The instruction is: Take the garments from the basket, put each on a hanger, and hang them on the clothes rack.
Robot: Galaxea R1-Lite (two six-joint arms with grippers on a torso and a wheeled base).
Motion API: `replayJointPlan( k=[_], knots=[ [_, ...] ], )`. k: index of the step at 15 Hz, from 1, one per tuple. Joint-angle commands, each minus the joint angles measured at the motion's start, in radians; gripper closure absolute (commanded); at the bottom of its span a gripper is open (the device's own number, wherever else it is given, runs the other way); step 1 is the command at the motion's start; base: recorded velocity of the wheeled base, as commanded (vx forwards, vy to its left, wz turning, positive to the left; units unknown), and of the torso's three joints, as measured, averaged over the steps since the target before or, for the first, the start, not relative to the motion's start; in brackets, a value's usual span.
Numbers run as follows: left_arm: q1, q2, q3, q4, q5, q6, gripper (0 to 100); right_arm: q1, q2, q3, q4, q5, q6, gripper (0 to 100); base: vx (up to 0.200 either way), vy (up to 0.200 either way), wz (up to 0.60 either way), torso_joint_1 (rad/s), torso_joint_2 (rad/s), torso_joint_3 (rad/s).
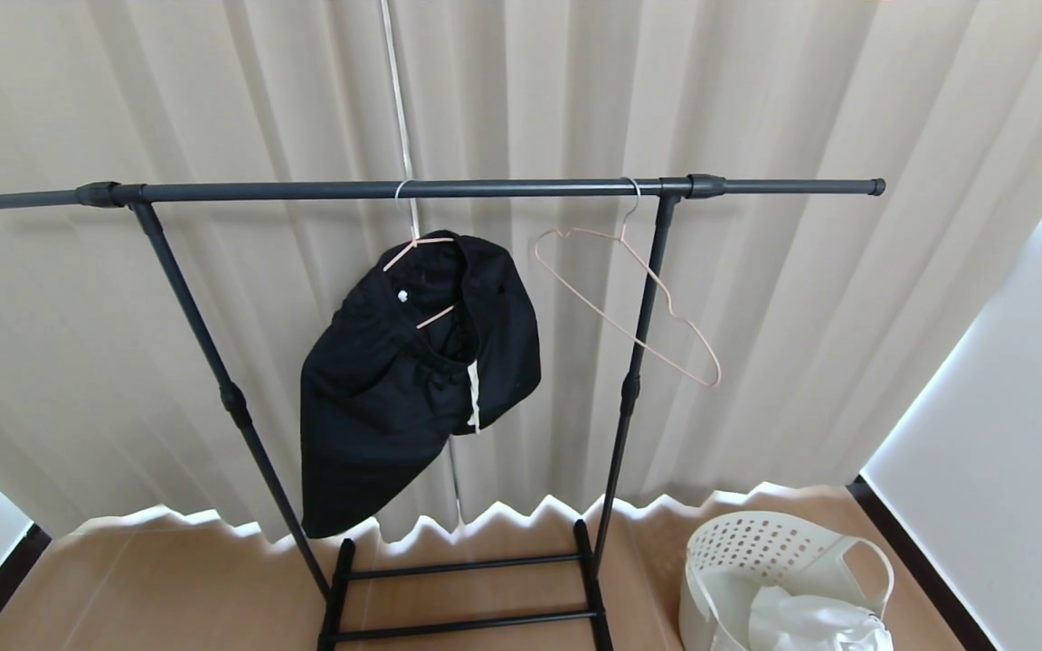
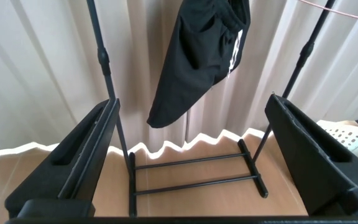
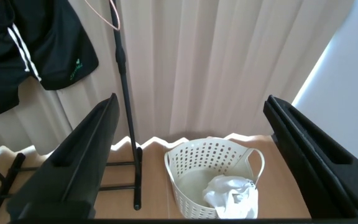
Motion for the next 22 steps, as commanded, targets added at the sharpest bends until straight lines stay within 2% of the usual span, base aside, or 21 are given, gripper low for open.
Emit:
replayJointPlan(
  k=[1,10,22],
  knots=[
    [-0.001,0.001,0.0,0.0,0.0,0.0,0,0.0,0.0,0.0,0.0,0.0,0.0,0,0.0,0.0,0.0,-0.154,0.35,0.193],
    [0.001,0.001,0.0,0.0,0.0,-0.001,0,0.0,0.0,0.0,0.0,0.0,0.002,0,0.0,0.0,0.0,-0.165,0.38,0.216],
    [-0.001,0.001,0.0,0.0,0.0,-0.001,0,0.0,0.0,0.0,-0.002,-0.002,0.005,0,0.0,0.0,0.0,-0.21,0.54,0.325]
  ],
)
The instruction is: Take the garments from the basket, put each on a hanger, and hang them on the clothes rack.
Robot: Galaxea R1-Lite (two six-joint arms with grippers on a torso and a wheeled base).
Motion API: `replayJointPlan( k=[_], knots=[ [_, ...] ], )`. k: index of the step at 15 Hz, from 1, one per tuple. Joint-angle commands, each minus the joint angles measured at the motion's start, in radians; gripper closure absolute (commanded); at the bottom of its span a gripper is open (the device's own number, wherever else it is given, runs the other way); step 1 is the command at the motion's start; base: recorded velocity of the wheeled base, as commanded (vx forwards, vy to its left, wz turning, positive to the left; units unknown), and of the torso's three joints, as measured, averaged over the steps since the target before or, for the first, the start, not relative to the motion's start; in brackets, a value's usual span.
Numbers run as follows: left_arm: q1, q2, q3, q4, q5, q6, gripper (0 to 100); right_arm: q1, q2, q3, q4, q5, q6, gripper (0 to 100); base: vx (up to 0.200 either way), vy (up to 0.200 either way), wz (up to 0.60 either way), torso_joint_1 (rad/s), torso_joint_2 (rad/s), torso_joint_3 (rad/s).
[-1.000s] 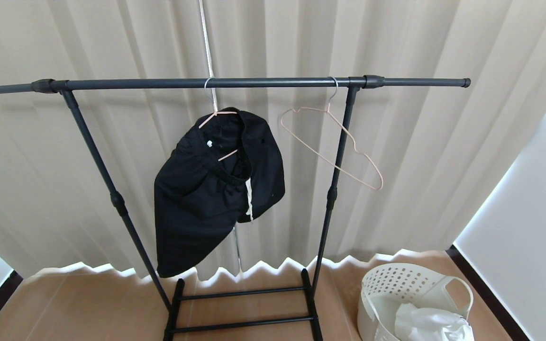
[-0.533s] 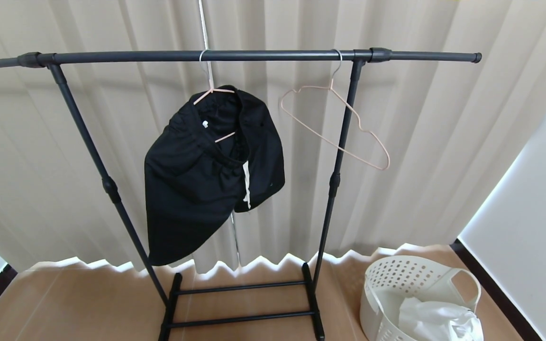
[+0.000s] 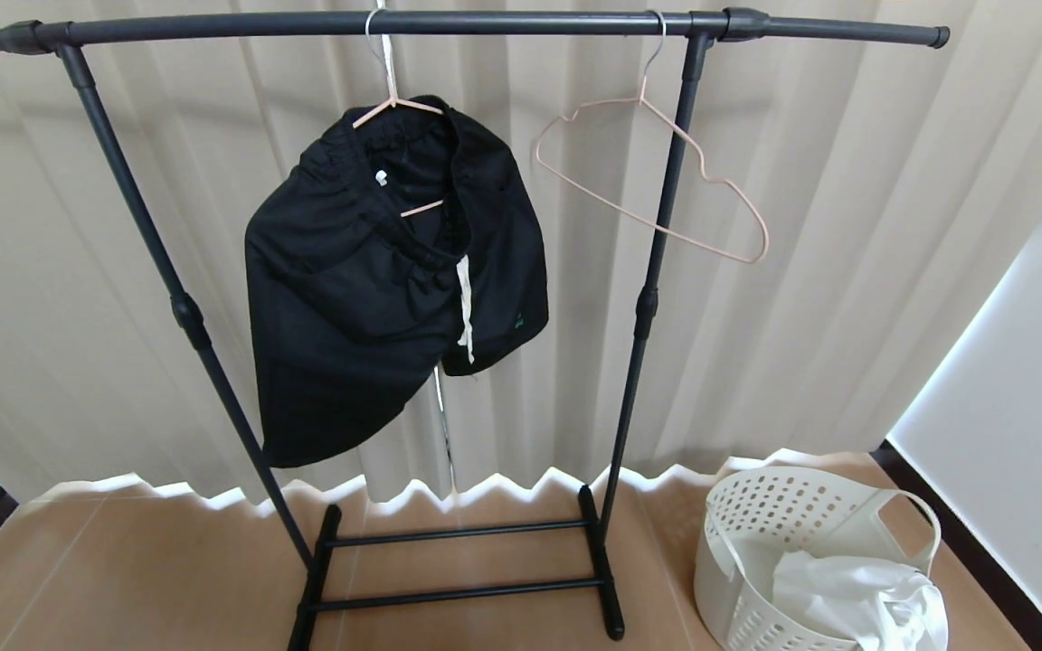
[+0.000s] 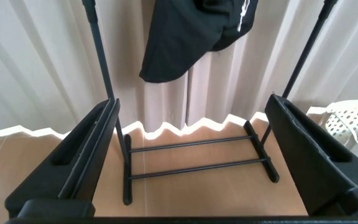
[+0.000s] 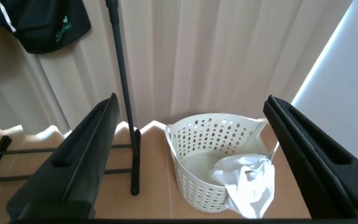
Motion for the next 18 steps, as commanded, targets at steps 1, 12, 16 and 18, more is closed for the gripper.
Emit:
replayJointPlan(
  k=[1,12,16,18],
  knots=[
    [0.002,0.001,0.0,-0.001,0.001,-0.002,0,0.0,0.0,0.0,-0.001,0.0,0.0,0,0.0,0.0,0.0,-0.168,0.5,0.315],
    [0.002,0.001,0.0,-0.001,0.0,0.0,0,-0.001,0.0,0.0,-0.001,0.0,0.0,0,0.0,0.0,0.0,-0.124,0.47,0.345],
    [0.0,0.001,0.0,-0.001,0.0,0.0,0,-0.001,0.0,0.0,-0.001,0.0,0.0,0,0.0,0.0,0.0,-0.035,0.4,0.349],
    [0.0,0.001,0.0,-0.001,0.0,0.0,0,-0.001,0.0,0.0,-0.001,0.0,-0.002,0,0.0,0.0,0.0,-0.01,0.12,0.119]
  ],
)
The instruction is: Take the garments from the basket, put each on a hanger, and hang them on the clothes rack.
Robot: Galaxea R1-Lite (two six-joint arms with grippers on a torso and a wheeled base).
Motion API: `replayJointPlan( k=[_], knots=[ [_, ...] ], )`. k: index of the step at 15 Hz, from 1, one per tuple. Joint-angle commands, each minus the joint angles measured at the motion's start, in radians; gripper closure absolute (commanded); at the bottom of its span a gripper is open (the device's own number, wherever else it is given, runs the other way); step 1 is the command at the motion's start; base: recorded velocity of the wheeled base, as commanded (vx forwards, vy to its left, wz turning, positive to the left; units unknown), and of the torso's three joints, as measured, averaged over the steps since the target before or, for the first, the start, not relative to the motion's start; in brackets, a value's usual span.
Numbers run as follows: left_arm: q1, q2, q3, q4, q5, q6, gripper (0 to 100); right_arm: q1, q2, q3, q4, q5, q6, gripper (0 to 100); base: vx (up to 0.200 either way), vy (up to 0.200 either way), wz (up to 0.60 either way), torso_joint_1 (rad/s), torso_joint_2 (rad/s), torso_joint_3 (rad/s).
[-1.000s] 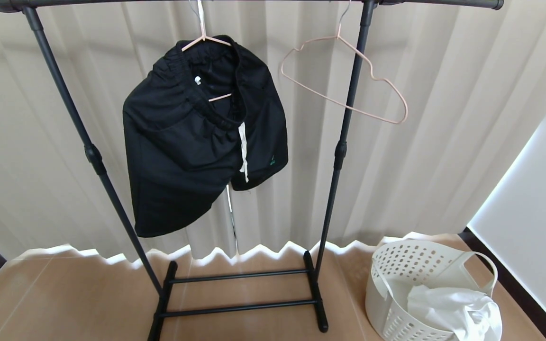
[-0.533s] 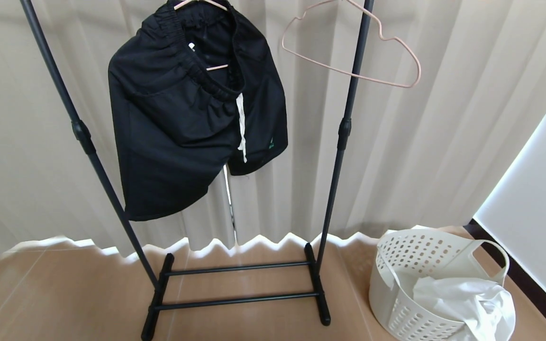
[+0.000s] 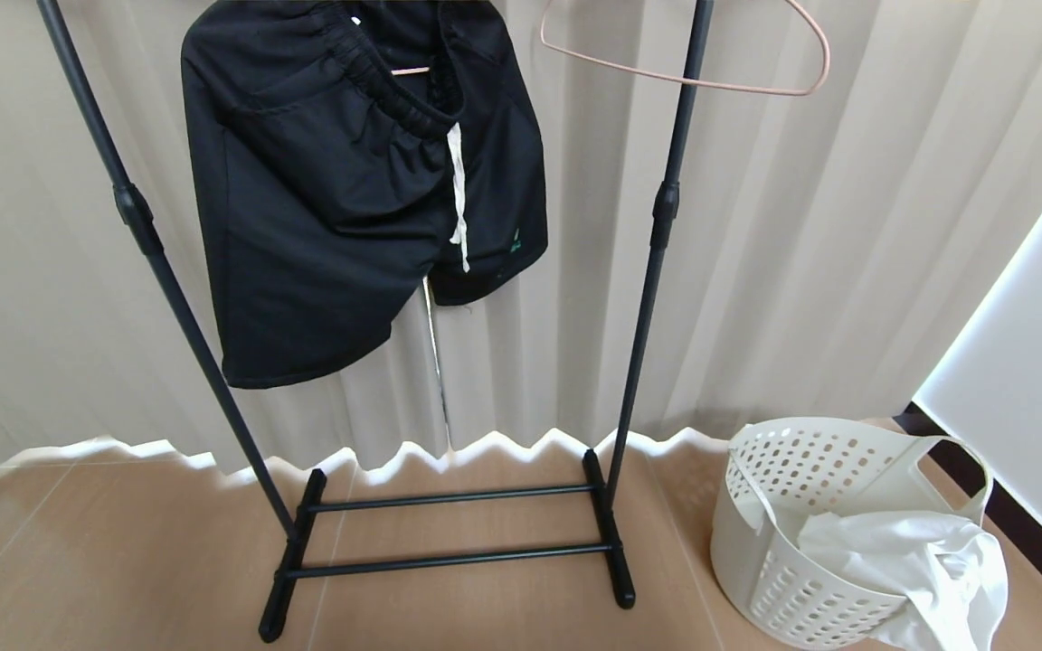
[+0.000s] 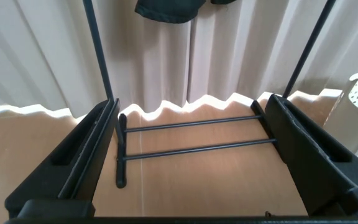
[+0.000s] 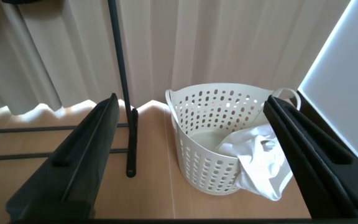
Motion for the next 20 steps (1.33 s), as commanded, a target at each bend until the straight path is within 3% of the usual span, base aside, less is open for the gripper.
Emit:
replayJointPlan(
  k=[1,9,17,20],
  knots=[
    [0.0,0.001,0.0,0.0,0.0,0.0,0,0.0,0.0,0.0,0.0,0.0,0.0,0,0.0,0.0,0.0,-0.007,0.06,0.036],
    [0.0,0.001,-0.001,0.001,-0.002,0.001,0,0.0,0.0,0.0,0.0,0.0,0.0,0,0.0,0.0,-0.22,-0.002,0.0,0.0],
    [0.0,0.001,-0.001,0.001,-0.002,0.001,0,0.0,0.0,0.0,0.001,0.0,0.0,0,0.0,-0.2,0.0,0.002,0.0,0.008],
    [0.0,0.001,-0.001,0.001,-0.002,0.001,0,0.0,0.0,0.0,0.001,0.0,0.0,0,0.0,-0.2,-0.6,0.002,0.0,0.007]
  ],
)
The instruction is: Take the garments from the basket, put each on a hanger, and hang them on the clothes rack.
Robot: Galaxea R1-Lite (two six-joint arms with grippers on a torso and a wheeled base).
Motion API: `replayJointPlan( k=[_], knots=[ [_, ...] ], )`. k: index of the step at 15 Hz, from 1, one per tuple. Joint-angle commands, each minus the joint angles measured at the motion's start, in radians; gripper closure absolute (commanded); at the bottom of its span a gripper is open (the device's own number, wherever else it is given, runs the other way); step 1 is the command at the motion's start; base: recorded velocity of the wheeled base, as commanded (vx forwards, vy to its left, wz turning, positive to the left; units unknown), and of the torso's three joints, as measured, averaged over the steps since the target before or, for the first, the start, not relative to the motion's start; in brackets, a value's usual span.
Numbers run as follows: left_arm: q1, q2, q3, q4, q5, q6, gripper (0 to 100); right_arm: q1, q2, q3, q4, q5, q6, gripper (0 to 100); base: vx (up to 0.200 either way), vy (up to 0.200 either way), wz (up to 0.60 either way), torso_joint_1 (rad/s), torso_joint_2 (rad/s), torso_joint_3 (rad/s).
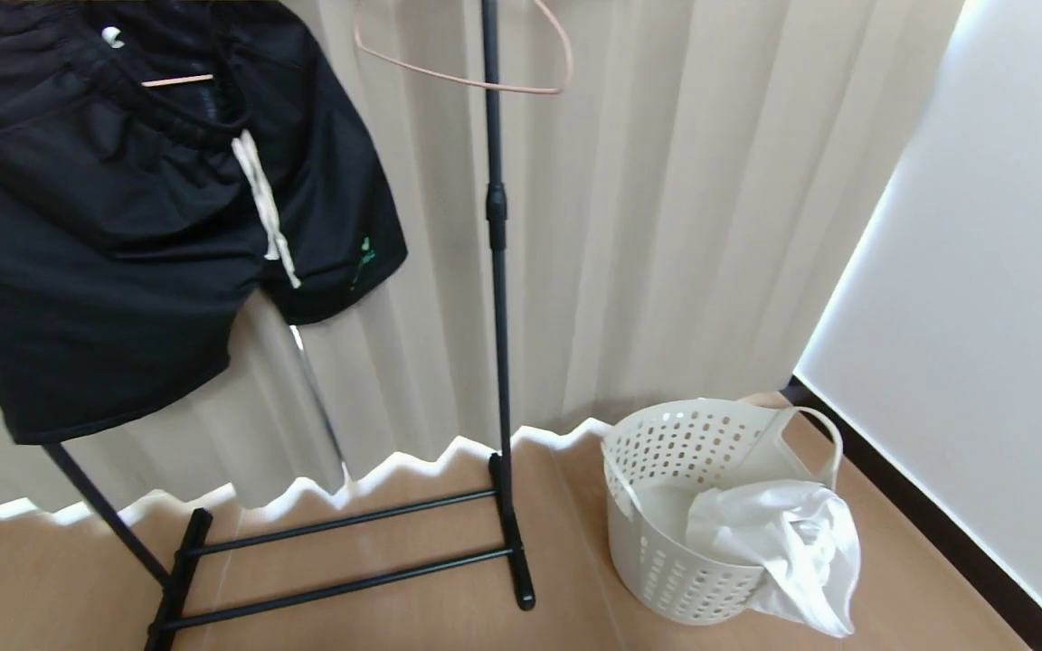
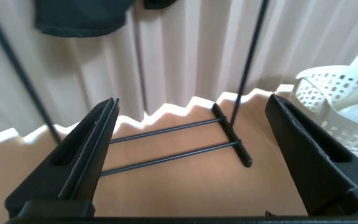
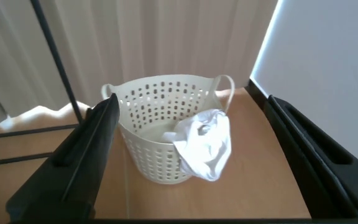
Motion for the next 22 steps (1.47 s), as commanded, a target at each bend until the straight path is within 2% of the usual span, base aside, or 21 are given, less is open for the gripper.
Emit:
replayJointPlan(
  k=[1,4,7,10,18,22],
  knots=[
    [0.0,0.001,0.0,0.0,0.0,0.0,0,0.0,0.0,0.0,0.0,0.0,0.0,0,0.0,-0.2,0.0,-0.007,0.0,-0.002],
    [0.0,0.001,0.0,0.0,0.0,0.0,0,0.0,0.0,0.0,0.0,0.0,0.0,0,0.0,-0.2,0.0,0.002,0.0,0.005],
    [0.0,0.001,0.0,0.0,0.002,0.0,0,0.0,0.0,0.0,0.0,0.0,-0.001,0,0.0,0.0,0.0,0.0,0.0,0.0],
    [0.0,0.001,0.0,0.0,0.002,-0.001,0,0.0,0.0,0.0,-0.001,0.0,0.0,0,0.0,0.0,-0.6,0.004,0.0,0.004],
    [0.0,0.001,0.0,0.0,0.0,0.0,0,0.0,0.0,0.0,0.0,0.0,-0.001,0,0.0,0.0,0.0,0.0,0.0,0.0],
    [0.0,0.001,0.0,0.0,0.0,0.0,0,0.0,0.0,0.0,0.0,0.0,-0.001,0,0.0,0.0,0.0,0.006,0.0,-0.152]
  ],
)
